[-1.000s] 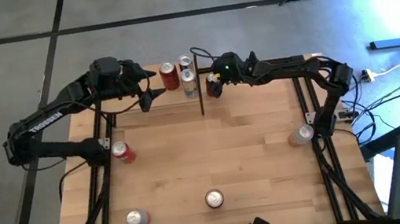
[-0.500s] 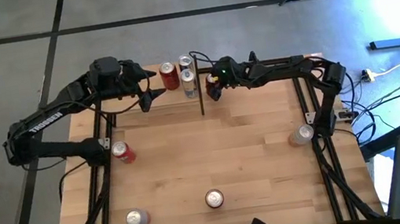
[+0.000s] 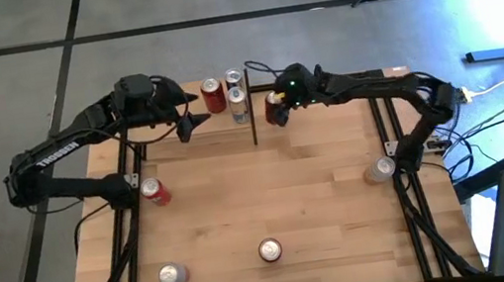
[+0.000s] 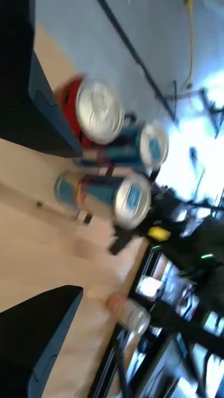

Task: Place canned beverage on shelf
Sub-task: Put the red/black soda can on the shelf aligned with the other red/black soda can

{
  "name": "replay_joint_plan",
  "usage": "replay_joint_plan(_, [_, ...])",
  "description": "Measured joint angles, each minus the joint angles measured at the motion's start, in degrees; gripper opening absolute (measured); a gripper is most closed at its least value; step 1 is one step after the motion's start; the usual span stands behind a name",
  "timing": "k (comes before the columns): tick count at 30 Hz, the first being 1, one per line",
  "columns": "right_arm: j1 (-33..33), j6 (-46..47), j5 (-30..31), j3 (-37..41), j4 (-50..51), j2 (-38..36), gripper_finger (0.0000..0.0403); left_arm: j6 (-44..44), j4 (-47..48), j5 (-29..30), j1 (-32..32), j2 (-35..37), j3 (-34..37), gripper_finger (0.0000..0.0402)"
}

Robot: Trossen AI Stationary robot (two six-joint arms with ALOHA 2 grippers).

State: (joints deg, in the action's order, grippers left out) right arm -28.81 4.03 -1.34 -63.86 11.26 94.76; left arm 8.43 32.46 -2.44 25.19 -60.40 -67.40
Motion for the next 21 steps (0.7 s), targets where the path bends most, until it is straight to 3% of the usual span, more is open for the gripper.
replay_joint_plan(9, [7.65,1.75,-6.64,-0.03,10.36,-17.02,0.0275,7.35,2.42,0.32,-7.78,0.0,0.0,0.0342])
replay_joint_plan(12, [11.88,3.9,-7.78,-0.03,10.59,-20.99,0.0275,10.63,1.71,3.2,-11.68,0.0,0.0,0.0342])
replay_joint_plan(21, [23.46,6.65,-8.16,-3.26,8.59,-24.05,0.0275,15.1,-13.02,4.86,-21.2,-4.89,-0.04,0.0342])
